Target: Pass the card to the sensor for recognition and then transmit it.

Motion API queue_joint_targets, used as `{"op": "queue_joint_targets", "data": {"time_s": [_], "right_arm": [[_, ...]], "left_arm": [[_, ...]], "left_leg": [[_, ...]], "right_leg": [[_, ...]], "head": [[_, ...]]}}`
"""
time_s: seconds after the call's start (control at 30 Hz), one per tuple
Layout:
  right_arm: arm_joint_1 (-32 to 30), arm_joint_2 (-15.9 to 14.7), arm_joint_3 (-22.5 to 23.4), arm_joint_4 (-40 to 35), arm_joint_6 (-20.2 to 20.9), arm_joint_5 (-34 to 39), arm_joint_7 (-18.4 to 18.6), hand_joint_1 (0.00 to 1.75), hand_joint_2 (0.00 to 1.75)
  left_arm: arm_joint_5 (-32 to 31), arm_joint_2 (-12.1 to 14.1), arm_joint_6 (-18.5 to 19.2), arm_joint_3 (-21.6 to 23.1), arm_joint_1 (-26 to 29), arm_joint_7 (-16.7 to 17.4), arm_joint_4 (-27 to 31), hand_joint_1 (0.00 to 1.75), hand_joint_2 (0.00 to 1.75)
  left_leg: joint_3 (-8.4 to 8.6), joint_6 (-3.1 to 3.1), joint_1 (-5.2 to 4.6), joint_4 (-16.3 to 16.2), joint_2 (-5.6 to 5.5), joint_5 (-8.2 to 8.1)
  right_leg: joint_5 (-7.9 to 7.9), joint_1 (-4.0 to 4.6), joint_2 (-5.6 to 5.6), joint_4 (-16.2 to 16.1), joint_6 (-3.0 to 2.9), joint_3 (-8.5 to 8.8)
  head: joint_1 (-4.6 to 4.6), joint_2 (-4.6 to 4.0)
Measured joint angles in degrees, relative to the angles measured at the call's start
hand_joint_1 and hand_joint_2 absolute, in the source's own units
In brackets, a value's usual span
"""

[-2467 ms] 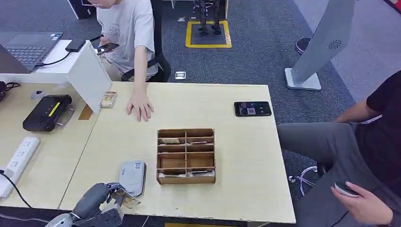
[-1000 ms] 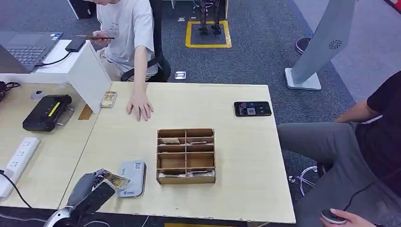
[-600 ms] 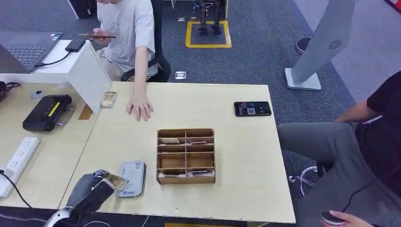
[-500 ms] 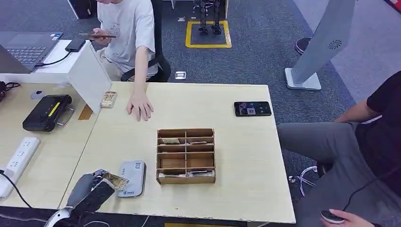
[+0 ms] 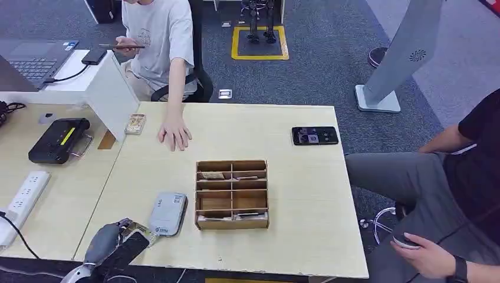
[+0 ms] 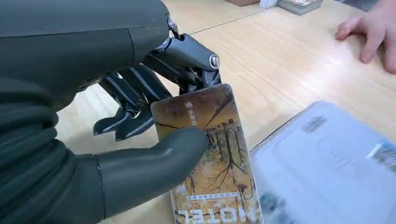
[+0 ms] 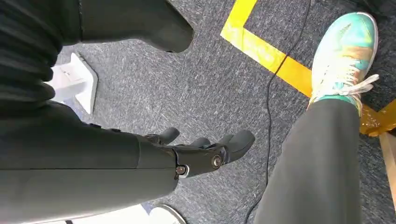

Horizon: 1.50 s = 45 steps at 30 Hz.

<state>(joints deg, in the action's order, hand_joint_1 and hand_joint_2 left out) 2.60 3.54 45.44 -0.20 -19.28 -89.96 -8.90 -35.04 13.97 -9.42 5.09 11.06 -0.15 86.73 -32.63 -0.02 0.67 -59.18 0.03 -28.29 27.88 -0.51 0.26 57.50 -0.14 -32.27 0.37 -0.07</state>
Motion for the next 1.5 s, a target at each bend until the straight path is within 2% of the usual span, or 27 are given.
{"op": "queue_joint_targets", "data": {"time_s": [0.1, 0.17, 0.23, 0.33, 0.53, 0.6, 0.8, 0.9, 0.97, 1.07, 1.5], "right_arm": [[1.15, 0.81, 0.02, -0.02, 1.16, 0.57, 1.97, 0.00, 1.75], [3.84, 2.39, 0.31, -0.72, 5.83, 0.74, 6.59, 0.00, 1.75], [5.97, 4.35, 0.48, -2.77, 9.07, 0.50, 8.50, 0.00, 1.75], [7.83, 5.58, 0.55, -4.64, 10.89, 0.52, 8.52, 0.00, 1.75], [7.31, 7.12, 0.55, -7.80, 12.20, 1.16, 7.54, 0.00, 1.75], [7.27, 7.30, 0.55, -8.35, 12.26, 1.57, 7.52, 0.00, 1.75], [6.92, 7.61, 0.33, -9.29, 12.00, 3.43, 6.91, 0.00, 1.75], [6.69, 7.61, 0.07, -9.42, 12.02, 3.98, 6.75, 0.00, 1.75], [6.65, 7.61, -0.22, -9.55, 12.09, 4.28, 6.53, 0.00, 1.75], [6.65, 7.63, -0.83, -9.73, 12.26, 4.76, 6.49, 0.00, 1.75], [6.57, 7.63, -3.21, -10.34, 13.22, 6.56, 7.04, 0.00, 1.75]], "left_arm": [[0.92, -0.74, 1.73, 0.46, -0.36, -1.62, -0.20, 1.75, 1.75], [-0.15, -1.40, 3.21, 2.52, -2.73, -1.86, -1.14, 1.75, 1.75], [-0.39, -2.53, 3.43, 5.17, -5.70, -1.86, -3.07, 1.75, 1.75], [-0.41, -3.30, 3.39, 7.48, -8.06, -1.88, -5.01, 1.75, 1.75], [1.77, -3.52, 2.91, 10.05, -9.85, -2.28, -6.67, 1.75, 1.75], [4.03, -3.58, 3.50, 10.27, -10.23, -2.54, -6.89, 1.75, 1.75], [16.45, -4.13, 6.51, 10.27, -11.38, -5.19, -6.73, 1.75, 1.75], [20.33, -4.48, 5.68, 10.27, -12.25, -7.64, -5.86, 1.75, 1.75], [20.64, -4.81, 3.92, 10.27, -13.23, -9.60, -5.18, 1.75, 1.75], [21.01, -5.03, 1.51, 10.25, -14.98, -10.80, -4.74, 1.75, 1.75], [22.08, -4.79, -2.47, 9.53, -19.50, -12.88, -4.39, 1.75, 1.75]], "left_leg": [[0.00, -0.02, 0.01, 0.00, 0.01, 0.03], [-0.02, -0.01, 0.00, 0.00, 0.00, 0.13], [0.01, 0.04, -0.01, 0.00, -0.02, 0.18], [0.04, -0.02, 0.00, -0.01, 0.01, 0.27], [-0.02, -0.02, 0.00, 0.00, -0.03, 0.26], [-0.04, -0.02, 0.00, 0.00, -0.01, 0.26], [-0.05, -0.02, 0.00, 0.00, -0.02, 0.27], [-0.05, -0.02, 0.00, -0.01, -0.02, 0.27], [-0.05, -0.02, 0.00, -0.01, -0.03, 0.28], [-0.05, -0.02, 0.00, -0.01, -0.03, 0.27], [-0.06, -0.02, 0.00, 0.00, -0.03, 0.27]], "right_leg": [[-0.02, 0.00, 0.01, 0.00, -0.01, -0.01], [-0.10, 0.01, 0.01, 0.00, 0.05, -0.04], [-0.14, 0.01, -0.03, 0.00, 0.05, 0.00], [-0.28, 0.01, 0.01, 0.01, -0.06, -0.01], [-0.27, 0.01, -0.01, 0.01, -0.06, -0.06], [-0.27, 0.01, -0.01, 0.01, -0.06, -0.10], [-0.28, 0.01, -0.02, 0.01, -0.05, -0.09], [-0.29, 0.01, -0.02, 0.01, -0.04, -0.09], [-0.29, 0.01, -0.03, 0.01, -0.04, -0.09], [-0.29, 0.01, -0.02, 0.01, -0.04, -0.08], [-0.29, 0.01, -0.02, 0.01, -0.05, -0.10]], "head": [[0.00, 0.00], [0.00, 0.00], [-0.04, 0.00], [0.04, 0.00], [-0.04, 0.00], [-0.02, 0.00], [-0.02, 0.00], [-0.02, 0.00], [-0.02, 0.00], [-0.04, 0.00], [-0.04, 0.00]]}}
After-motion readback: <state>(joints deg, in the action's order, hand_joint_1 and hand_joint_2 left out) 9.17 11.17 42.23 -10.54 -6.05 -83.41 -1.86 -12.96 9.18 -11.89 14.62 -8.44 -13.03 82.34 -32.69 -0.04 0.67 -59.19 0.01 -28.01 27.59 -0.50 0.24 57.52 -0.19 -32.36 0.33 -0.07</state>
